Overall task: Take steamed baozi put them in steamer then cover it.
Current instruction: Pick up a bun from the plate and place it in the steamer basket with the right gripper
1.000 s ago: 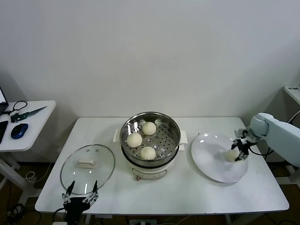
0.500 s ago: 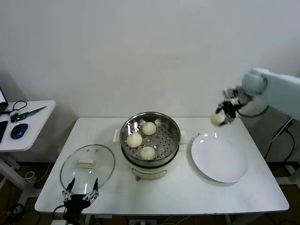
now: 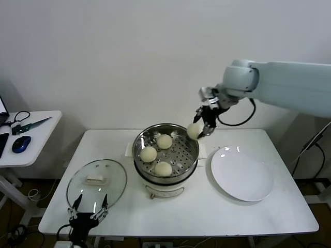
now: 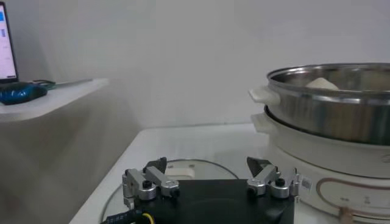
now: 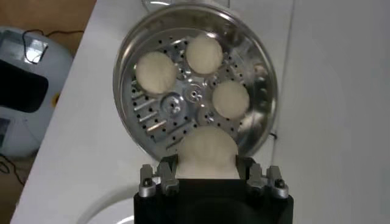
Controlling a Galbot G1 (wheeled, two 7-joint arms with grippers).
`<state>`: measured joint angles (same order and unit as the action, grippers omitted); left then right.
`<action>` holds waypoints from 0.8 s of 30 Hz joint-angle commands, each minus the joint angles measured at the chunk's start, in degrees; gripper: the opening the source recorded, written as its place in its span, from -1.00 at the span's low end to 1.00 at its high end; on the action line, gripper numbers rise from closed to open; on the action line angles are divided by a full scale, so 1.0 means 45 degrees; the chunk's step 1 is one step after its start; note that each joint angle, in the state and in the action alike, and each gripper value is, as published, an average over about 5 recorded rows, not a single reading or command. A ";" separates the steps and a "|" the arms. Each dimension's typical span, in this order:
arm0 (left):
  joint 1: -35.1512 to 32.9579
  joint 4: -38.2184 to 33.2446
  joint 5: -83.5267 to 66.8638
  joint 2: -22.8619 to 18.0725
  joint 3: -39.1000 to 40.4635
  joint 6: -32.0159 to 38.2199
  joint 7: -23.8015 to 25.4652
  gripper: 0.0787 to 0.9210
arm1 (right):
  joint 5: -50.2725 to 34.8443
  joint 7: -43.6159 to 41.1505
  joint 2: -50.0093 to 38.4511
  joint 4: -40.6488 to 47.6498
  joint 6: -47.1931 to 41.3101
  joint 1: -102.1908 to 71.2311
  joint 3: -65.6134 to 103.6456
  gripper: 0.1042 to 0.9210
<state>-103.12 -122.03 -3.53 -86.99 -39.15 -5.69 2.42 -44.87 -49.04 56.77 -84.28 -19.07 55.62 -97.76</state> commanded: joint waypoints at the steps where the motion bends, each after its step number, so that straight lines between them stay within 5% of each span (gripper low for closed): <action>1: -0.0008 0.0003 -0.0001 0.0011 0.0005 -0.0003 0.0001 0.77 | 0.0468 0.1500 0.1166 0.0006 -0.1168 -0.2516 0.0148 0.32; 24: 0.0109 0.0171 0.0029 -0.0005 -0.0118 0.0126 -0.0044 0.77 | 0.1499 0.1365 0.2301 0.2276 -0.0804 -0.4081 0.1018 0.33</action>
<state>-102.34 -121.38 -3.52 -87.02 -39.67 -5.37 2.22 -39.05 -43.19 65.32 -76.17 -22.72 39.50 -94.28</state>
